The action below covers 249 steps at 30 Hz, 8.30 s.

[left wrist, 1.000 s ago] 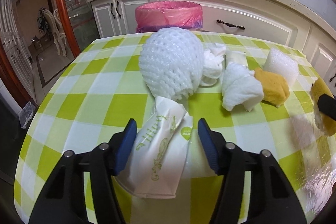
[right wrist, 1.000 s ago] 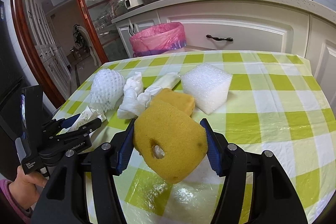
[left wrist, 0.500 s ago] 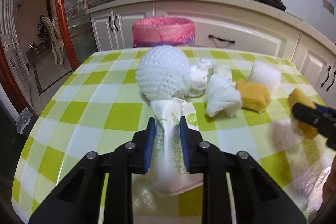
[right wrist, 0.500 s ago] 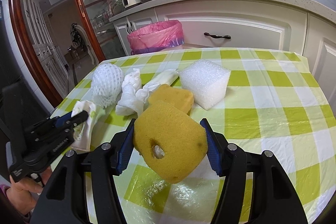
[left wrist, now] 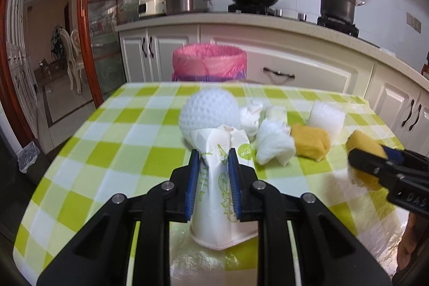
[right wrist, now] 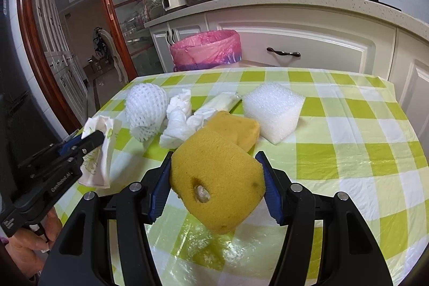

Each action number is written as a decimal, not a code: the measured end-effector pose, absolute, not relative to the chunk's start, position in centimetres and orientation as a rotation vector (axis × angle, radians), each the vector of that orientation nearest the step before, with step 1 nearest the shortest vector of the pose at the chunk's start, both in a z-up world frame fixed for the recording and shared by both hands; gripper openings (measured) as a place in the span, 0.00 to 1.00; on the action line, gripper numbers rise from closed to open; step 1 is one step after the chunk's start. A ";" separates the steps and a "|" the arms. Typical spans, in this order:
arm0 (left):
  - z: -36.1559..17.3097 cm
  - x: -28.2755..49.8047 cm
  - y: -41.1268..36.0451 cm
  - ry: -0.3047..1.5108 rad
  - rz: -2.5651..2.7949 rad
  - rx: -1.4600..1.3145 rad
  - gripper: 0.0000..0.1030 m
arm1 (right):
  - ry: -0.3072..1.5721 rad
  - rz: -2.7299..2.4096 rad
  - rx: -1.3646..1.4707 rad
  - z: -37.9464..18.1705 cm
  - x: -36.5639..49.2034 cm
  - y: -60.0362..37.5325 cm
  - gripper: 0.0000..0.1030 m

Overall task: Collect trash
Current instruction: 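Carry the sponge and paper cup with both tools over the pink bin, then open both tools to drop the sponge and cup into the bin, then move both tools back over the table toward the remaining trash, then grasp the white foam block with the right tool while the left tool grasps the second yellow sponge, then carry the foam block and sponge with both tools over the pink bin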

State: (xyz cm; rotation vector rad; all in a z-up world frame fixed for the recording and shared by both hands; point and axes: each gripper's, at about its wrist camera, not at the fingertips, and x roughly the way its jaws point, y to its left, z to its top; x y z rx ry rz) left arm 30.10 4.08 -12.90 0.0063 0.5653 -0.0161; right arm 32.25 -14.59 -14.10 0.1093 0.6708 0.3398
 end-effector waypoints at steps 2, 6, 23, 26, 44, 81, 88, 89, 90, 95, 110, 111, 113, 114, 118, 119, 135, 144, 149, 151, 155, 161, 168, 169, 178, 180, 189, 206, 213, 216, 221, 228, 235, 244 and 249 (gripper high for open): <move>-12.1 29.7 4.0 0.542 -0.021 0.006 0.21 | 0.658 0.338 0.103 -13.7 32.2 -14.4 0.56; -10.9 29.0 3.6 0.500 -0.020 0.019 0.21 | 0.634 0.340 0.098 -12.9 32.3 -14.2 0.56; -6.1 31.2 3.8 0.376 -0.027 0.013 0.21 | 0.526 0.372 0.060 -8.1 37.4 -12.5 0.56; -5.2 32.7 4.0 0.361 -0.026 0.012 0.21 | 0.504 0.375 0.047 -7.1 39.2 -12.1 0.56; -2.2 51.9 6.3 0.347 -0.069 0.047 0.21 | 0.500 0.450 -0.004 -4.6 57.9 -8.5 0.56; -4.3 65.9 12.1 0.382 -0.016 -0.114 0.58 | 0.516 0.536 0.024 -5.1 71.7 -7.8 0.69; -1.4 54.1 7.8 0.300 -0.019 -0.079 0.84 | 0.478 0.489 0.024 -2.7 59.3 -11.4 0.73; -1.4 52.5 7.3 0.296 -0.015 -0.072 0.84 | 0.481 0.485 0.017 -2.7 57.5 -11.9 0.73; -1.5 50.4 6.5 0.296 -0.021 -0.061 0.85 | 0.481 0.481 0.010 -2.8 56.0 -12.2 0.73; -2.6 43.4 4.1 0.310 -0.021 -0.002 0.87 | 0.491 0.461 0.004 -3.6 47.8 -14.7 0.73; -7.4 30.4 2.1 0.360 -0.013 -0.082 0.95 | 0.560 0.349 0.094 -10.1 34.0 -18.9 0.77; -7.5 30.5 2.1 0.362 -0.010 -0.087 0.95 | 0.568 0.337 0.086 -10.6 33.9 -19.1 0.77; -8.2 30.2 1.7 0.375 -0.007 -0.091 0.95 | 0.592 0.322 0.079 -11.6 34.5 -19.3 0.77; -8.4 30.2 1.6 0.381 -0.005 -0.088 0.95 | 0.609 0.310 0.081 -12.2 34.8 -19.4 0.77; -9.5 30.3 1.1 0.411 0.001 -0.081 0.95 | 0.656 0.273 0.104 -14.1 36.4 -20.0 0.77; -9.6 30.4 1.0 0.415 0.001 -0.081 0.95 | 0.665 0.260 0.104 -14.5 36.9 -20.1 0.77; -11.2 32.6 0.1 0.454 0.013 -0.057 0.95 | 0.721 0.251 0.074 -17.0 43.8 -18.9 0.77; -12.5 35.1 -1.0 0.498 0.008 -0.072 0.95 | 0.776 0.289 0.073 -17.6 46.0 -18.3 0.78; -12.8 35.7 -1.9 0.507 0.015 -0.056 0.95 | 0.768 0.303 0.071 -17.5 45.9 -18.8 0.70; -12.9 35.8 -2.2 0.509 0.019 -0.058 0.95 | 0.750 0.312 0.068 -17.3 45.5 -19.3 0.69; -13.1 36.1 -3.2 0.518 0.025 -0.069 0.95 | 0.719 0.302 0.097 -16.5 44.1 -21.3 0.68; -13.1 36.7 -6.1 0.513 0.011 -0.077 0.95 | 0.675 0.255 0.161 -15.1 42.0 -25.6 0.68; -13.8 38.3 -10.0 0.565 -0.055 -0.035 0.85 | 0.636 0.209 0.199 -14.0 39.7 -29.5 0.68; -14.1 38.6 -10.3 0.575 -0.063 -0.030 0.83 | 0.634 0.208 0.207 -13.9 39.5 -29.9 0.68; -15.8 40.6 -12.2 0.654 -0.077 0.067 0.76 | 0.628 0.208 0.248 -14.2 38.5 -31.0 0.68; -16.3 41.0 -11.5 0.681 -0.059 0.064 0.76 | 0.630 0.213 0.254 -14.4 38.5 -30.9 0.68; -17.1 41.6 -11.2 0.733 -0.098 0.056 0.75 | 0.631 0.220 0.253 -14.5 38.9 -30.1 0.68; -17.1 41.4 -11.9 0.731 -0.136 0.064 0.46 | 0.627 0.200 0.246 -13.8 37.9 -30.2 0.68; -14.5 38.7 -11.4 0.626 -0.151 0.046 0.46 | 0.606 0.179 0.221 -12.8 36.5 -29.7 0.68; -13.2 37.3 -10.6 0.584 -0.161 0.023 0.46 | 0.591 0.168 0.194 -12.1 35.8 -29.1 0.68; -11.8 34.6 -9.0 0.533 -0.180 -0.013 0.46 | 0.557 0.149 0.161 -10.8 34.0 -27.5 0.68; -9.9 30.8 -5.2 0.480 -0.193 -0.052 0.46 | 0.524 0.172 0.137 -9.6 31.9 -24.1 0.68; -9.4 27.8 -1.9 0.448 -0.175 -0.033 0.46 | 0.522 0.212 0.097 -9.5 30.8 -20.0 0.68; -9.7 27.2 2.8 0.454 -0.101 -0.064 0.46 | 0.522 0.277 0.053 -9.2 31.2 -15.5 0.68; -9.1 28.1 3.9 0.443 -0.072 -0.064 0.46 | 0.523 0.294 0.044 -8.9 32.3 -14.0 0.68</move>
